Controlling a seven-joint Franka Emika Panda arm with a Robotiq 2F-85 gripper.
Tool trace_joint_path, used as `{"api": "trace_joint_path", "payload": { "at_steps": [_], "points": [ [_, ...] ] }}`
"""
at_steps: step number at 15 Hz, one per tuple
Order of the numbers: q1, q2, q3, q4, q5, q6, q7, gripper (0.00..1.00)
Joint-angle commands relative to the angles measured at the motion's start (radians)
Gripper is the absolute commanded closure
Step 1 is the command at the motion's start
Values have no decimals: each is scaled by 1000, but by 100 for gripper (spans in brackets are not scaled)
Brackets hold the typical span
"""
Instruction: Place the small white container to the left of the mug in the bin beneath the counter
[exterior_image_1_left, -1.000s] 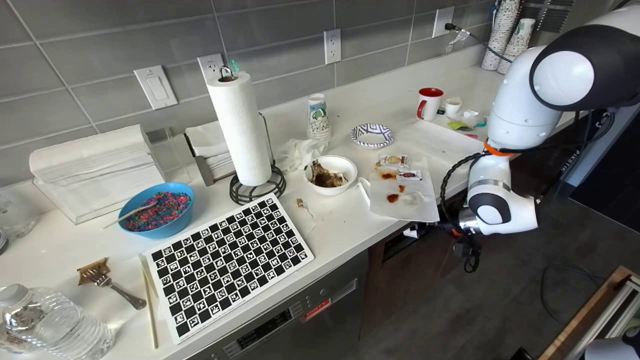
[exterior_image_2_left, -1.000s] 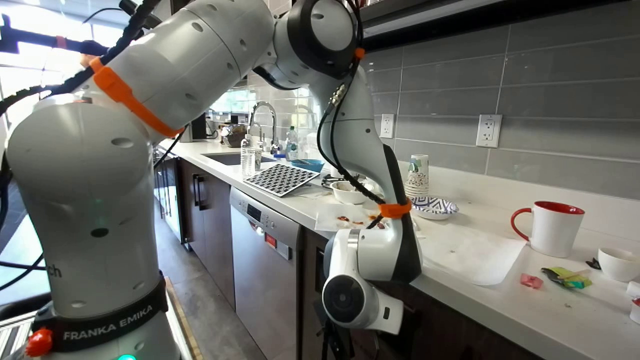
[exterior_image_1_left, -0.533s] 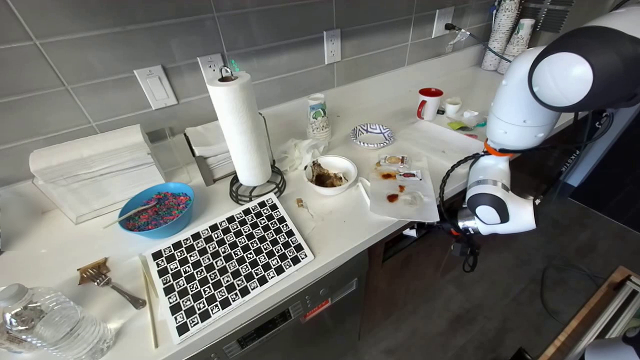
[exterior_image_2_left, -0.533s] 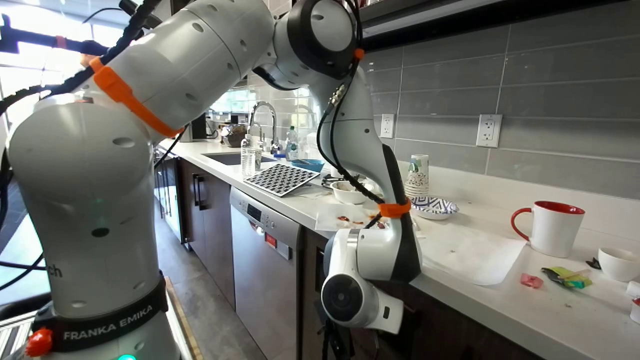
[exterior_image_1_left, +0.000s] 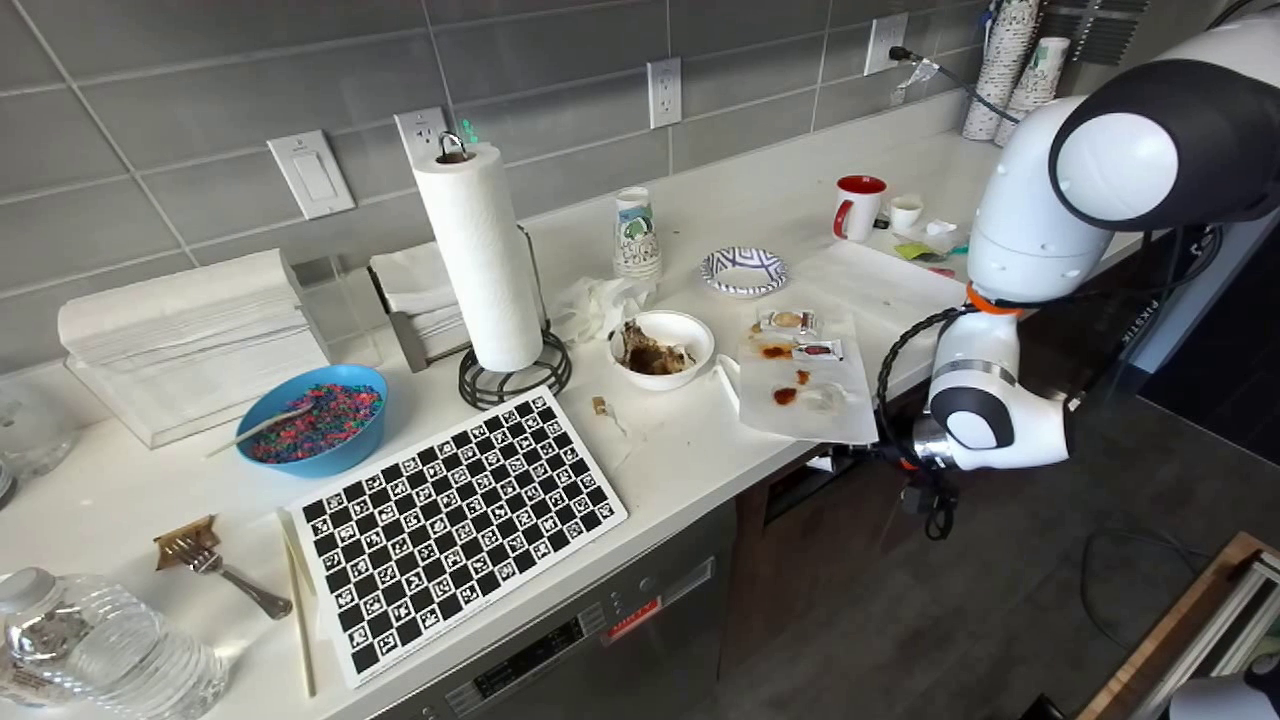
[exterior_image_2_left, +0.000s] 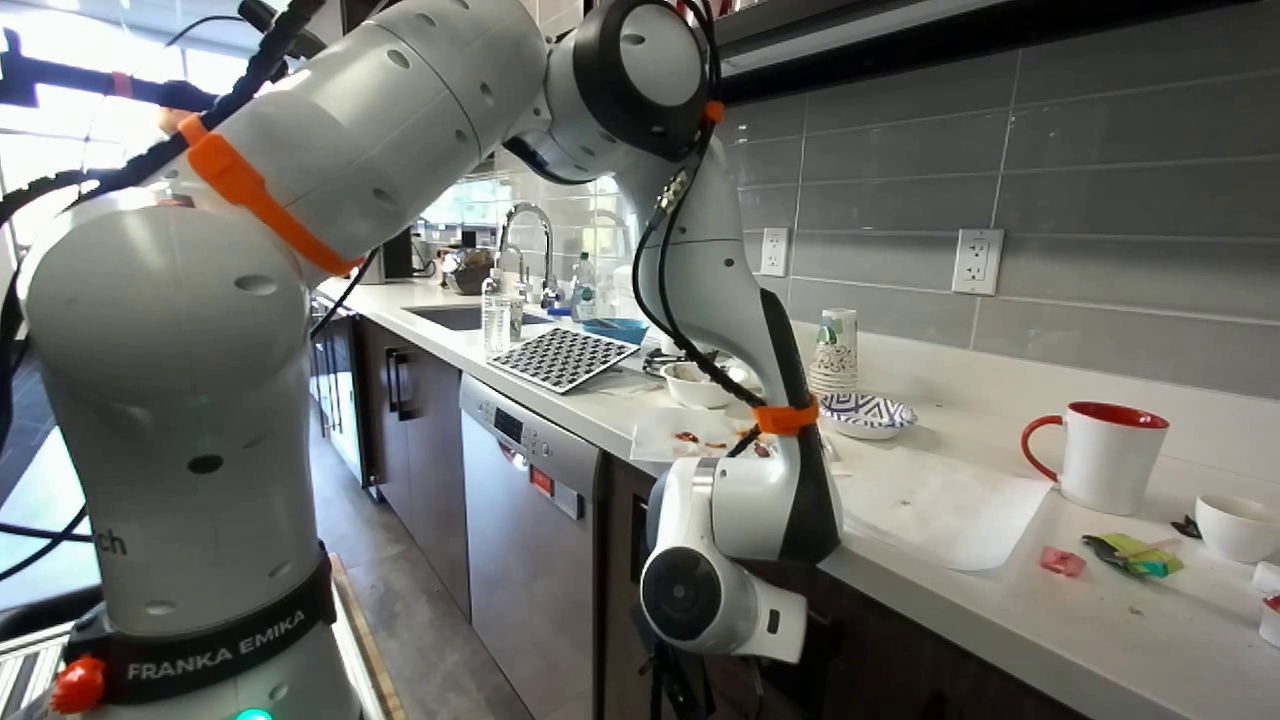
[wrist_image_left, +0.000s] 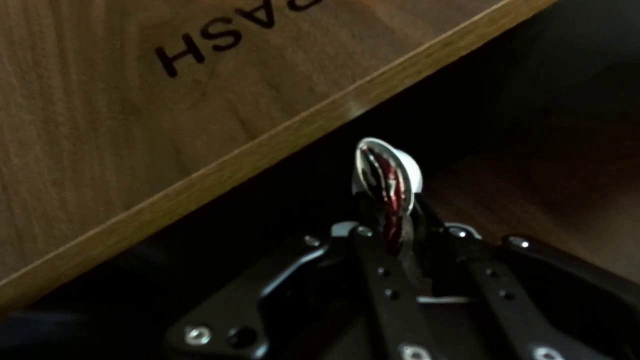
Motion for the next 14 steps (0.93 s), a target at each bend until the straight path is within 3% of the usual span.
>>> {"api": "trace_joint_path", "payload": {
  "at_steps": [1,6,8,9,14],
  "points": [
    [66,67,-6,126,55,46,-71,95],
    [102,78,-26,141,47,90,-220,95],
    [79,69,-5,143,47,121,-305,95],
    [110,74,-29,142,47,118,-319,95],
    [77,72,0,158,47,172,-455,95]
  ]
}}
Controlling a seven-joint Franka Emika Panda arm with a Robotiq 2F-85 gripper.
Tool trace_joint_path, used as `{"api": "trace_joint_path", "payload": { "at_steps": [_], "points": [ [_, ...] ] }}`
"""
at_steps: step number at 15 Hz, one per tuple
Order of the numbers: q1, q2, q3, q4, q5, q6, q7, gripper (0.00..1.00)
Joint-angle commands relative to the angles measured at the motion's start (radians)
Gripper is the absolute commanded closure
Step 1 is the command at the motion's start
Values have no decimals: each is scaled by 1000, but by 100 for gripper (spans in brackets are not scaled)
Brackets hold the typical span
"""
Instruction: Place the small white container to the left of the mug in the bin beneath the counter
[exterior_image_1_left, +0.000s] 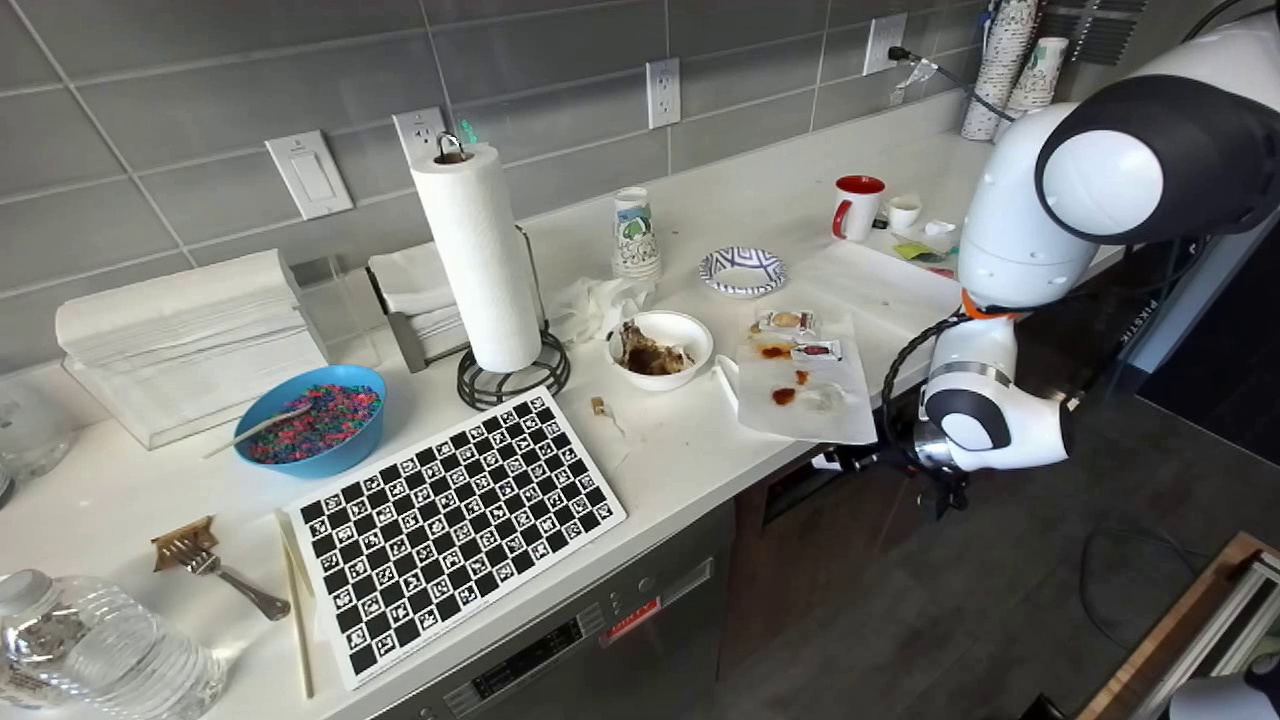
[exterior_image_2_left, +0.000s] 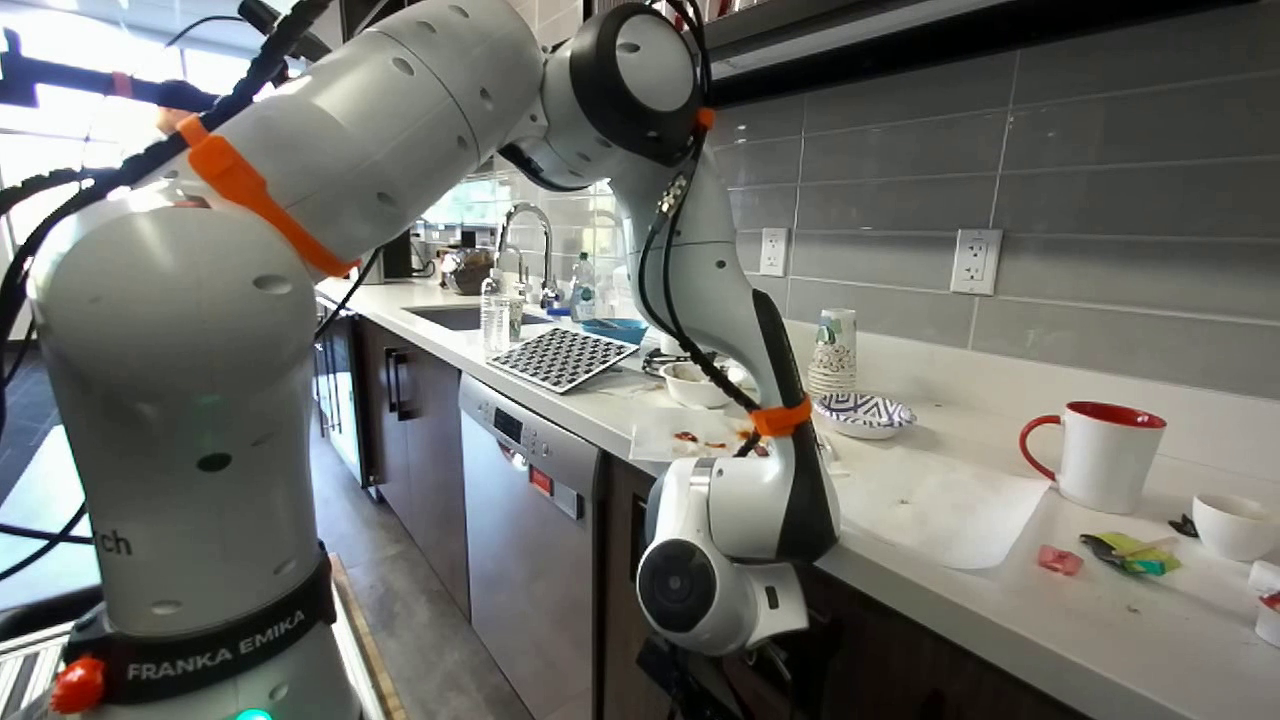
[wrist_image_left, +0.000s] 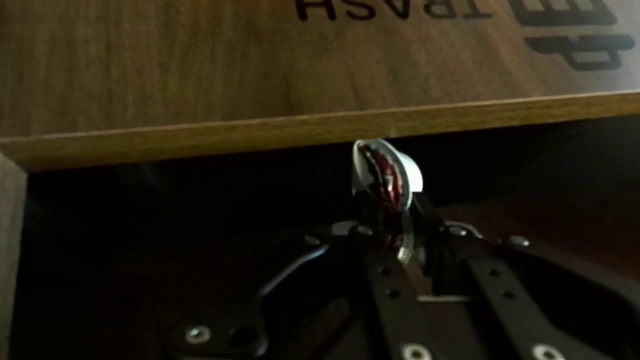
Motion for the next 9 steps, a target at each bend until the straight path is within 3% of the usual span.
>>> {"api": "trace_joint_path", "payload": {
  "at_steps": [1,3,9],
  "points": [
    [28,57,38,153,1,141,-60,95],
    [72,64,5,156,3,157,-90,95],
    [66,63,-3,175,4,146,-91,95]
  ]
}}
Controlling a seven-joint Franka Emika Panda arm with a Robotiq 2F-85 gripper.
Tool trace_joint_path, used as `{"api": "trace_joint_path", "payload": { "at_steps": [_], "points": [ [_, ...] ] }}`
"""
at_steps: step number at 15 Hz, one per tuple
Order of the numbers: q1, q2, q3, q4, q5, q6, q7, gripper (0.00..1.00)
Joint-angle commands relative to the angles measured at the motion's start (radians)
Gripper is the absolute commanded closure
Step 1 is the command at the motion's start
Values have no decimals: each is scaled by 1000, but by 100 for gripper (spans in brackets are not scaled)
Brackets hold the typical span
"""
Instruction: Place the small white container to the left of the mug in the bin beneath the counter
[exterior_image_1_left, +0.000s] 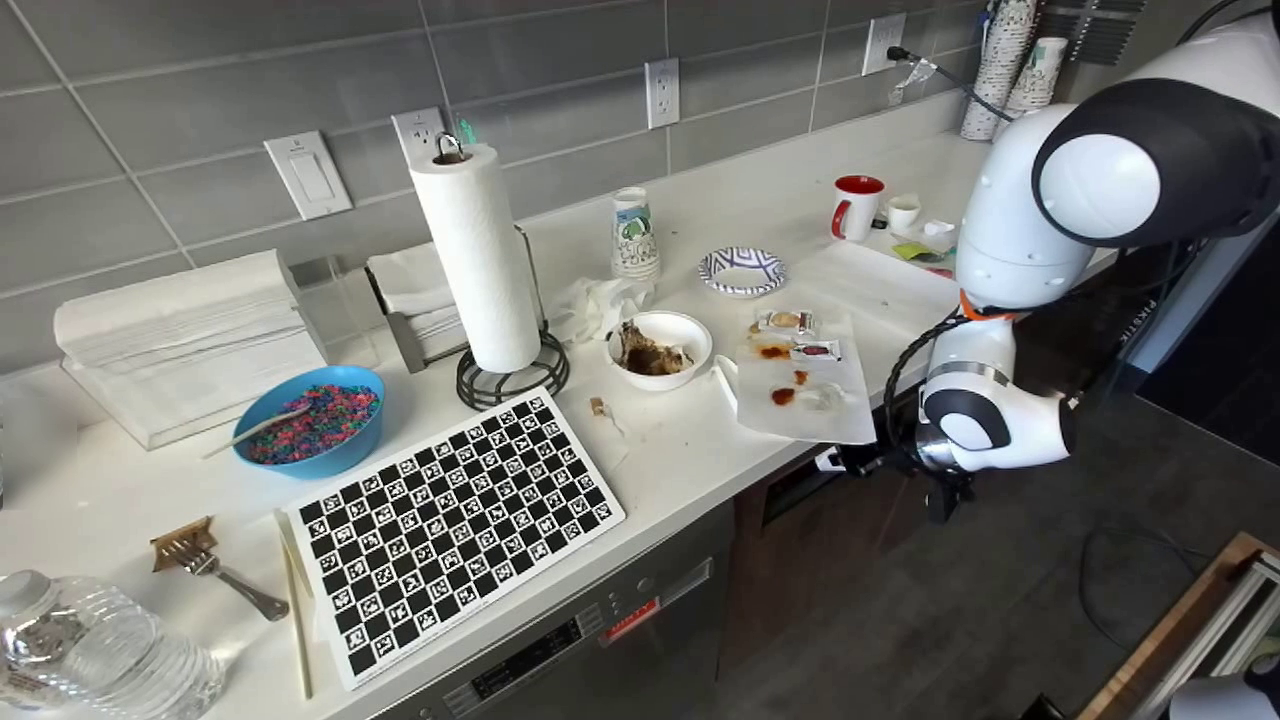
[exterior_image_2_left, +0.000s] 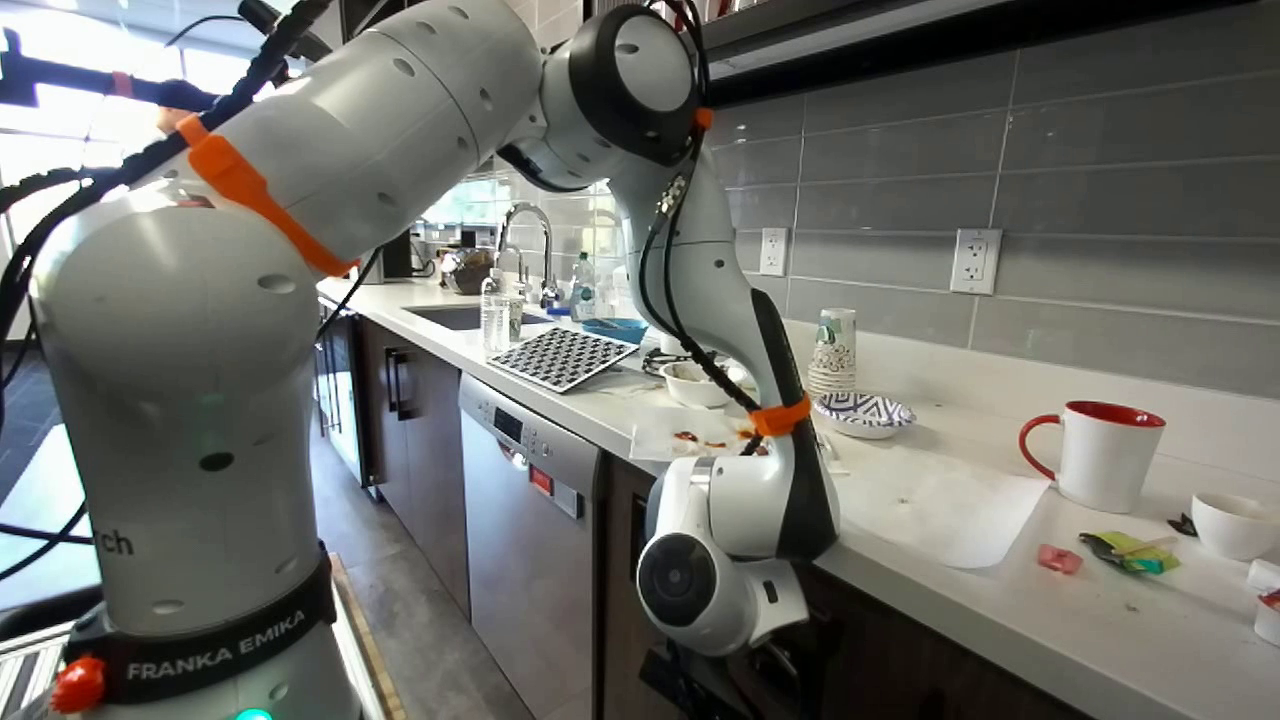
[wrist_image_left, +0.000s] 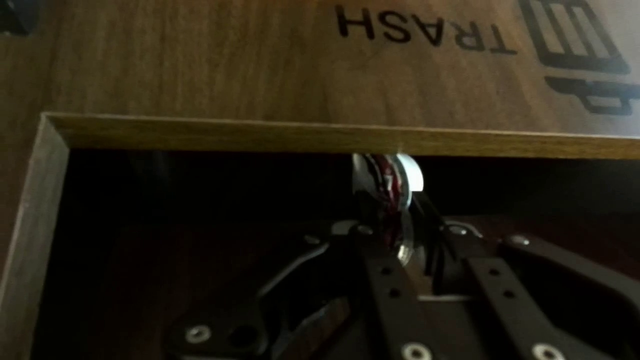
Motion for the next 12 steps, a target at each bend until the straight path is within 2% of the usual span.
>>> {"api": "trace_joint_path", "payload": {
  "at_steps": [1,7,9,12],
  "points": [
    [53,61,7,178,-1,111,12,95],
    [57,56,-2,182,-2,114,6,95],
    [77,53,-17,184,-3,125,-2,95],
    [57,38,-8,171,0,98,13,95]
  ]
}}
